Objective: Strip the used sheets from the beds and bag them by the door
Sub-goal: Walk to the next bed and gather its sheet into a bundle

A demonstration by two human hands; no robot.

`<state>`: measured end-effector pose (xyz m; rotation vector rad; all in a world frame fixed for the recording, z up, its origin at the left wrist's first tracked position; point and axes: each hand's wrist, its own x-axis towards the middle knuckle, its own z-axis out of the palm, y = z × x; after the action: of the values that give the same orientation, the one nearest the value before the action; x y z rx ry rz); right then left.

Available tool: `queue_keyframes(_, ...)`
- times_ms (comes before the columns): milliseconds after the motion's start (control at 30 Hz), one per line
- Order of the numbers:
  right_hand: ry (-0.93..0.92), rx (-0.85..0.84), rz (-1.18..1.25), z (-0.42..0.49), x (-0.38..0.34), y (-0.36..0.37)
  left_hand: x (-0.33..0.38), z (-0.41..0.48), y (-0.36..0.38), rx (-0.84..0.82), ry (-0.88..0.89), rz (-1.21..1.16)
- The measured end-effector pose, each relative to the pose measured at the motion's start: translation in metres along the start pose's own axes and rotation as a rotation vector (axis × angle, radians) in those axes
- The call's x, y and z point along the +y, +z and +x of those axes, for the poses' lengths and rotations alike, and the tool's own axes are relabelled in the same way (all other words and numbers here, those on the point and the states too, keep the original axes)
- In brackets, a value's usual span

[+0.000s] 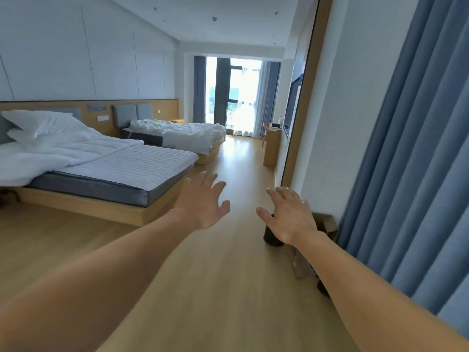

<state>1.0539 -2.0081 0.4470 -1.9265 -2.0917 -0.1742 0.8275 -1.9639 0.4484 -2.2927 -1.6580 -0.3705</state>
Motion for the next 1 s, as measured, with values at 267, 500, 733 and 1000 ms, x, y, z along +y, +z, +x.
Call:
queue_keyframes(267, -0.05, -0.008, 0.027, 0.196, 0.062, 0.063, -0.029, 0.179, 0.075, -0.012, -0.06, -0.036)
queue_keyframes(500, -0.14, -0.018, 0.05, 0.365, 0.079, 0.092, -0.071, 0.316, 0.111, 0.017, -0.126, -0.023)
queue_keyframes(733, -0.177, -0.007, 0.037, 0.522, 0.086, 0.151, -0.133, 0.449, 0.19, -0.011, -0.187, -0.008)
queue_keyframes(1000, -0.117, 0.007, 0.027, 0.715, 0.094, 0.206, -0.206, 0.637, 0.273, -0.004, -0.119, -0.04)
